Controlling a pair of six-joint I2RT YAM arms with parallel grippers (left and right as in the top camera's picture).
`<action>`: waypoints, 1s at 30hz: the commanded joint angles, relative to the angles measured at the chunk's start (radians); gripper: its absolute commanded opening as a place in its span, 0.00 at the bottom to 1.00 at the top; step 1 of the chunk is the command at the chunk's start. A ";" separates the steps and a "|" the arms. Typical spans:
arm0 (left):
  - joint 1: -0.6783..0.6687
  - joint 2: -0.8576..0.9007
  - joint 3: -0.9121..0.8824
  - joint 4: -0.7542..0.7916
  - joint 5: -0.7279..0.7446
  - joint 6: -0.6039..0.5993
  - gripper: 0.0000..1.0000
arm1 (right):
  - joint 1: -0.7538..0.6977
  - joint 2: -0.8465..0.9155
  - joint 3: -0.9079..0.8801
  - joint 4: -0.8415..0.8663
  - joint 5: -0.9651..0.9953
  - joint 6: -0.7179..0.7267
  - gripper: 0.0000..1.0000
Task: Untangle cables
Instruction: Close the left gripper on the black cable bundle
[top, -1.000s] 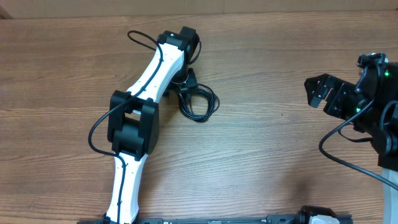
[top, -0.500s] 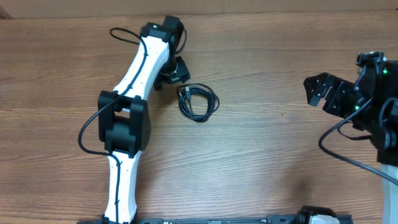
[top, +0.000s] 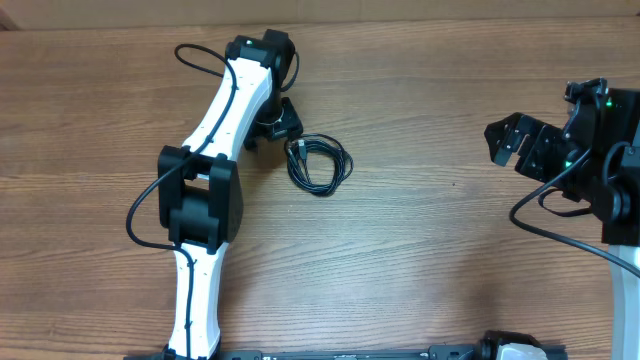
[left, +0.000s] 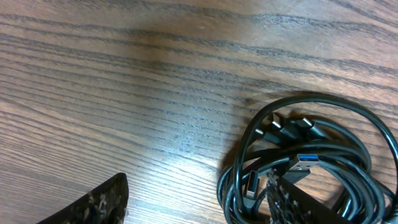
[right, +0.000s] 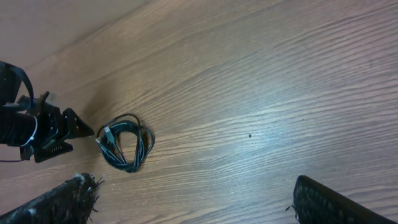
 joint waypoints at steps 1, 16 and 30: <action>-0.011 -0.016 -0.006 -0.004 -0.033 0.002 0.72 | 0.003 -0.004 0.015 -0.003 0.006 -0.005 1.00; -0.016 -0.016 -0.060 0.058 -0.060 0.003 0.73 | 0.003 -0.004 0.015 -0.005 0.006 -0.005 1.00; -0.022 -0.016 -0.247 0.185 -0.013 0.023 0.25 | 0.003 -0.004 0.015 -0.004 0.006 -0.005 1.00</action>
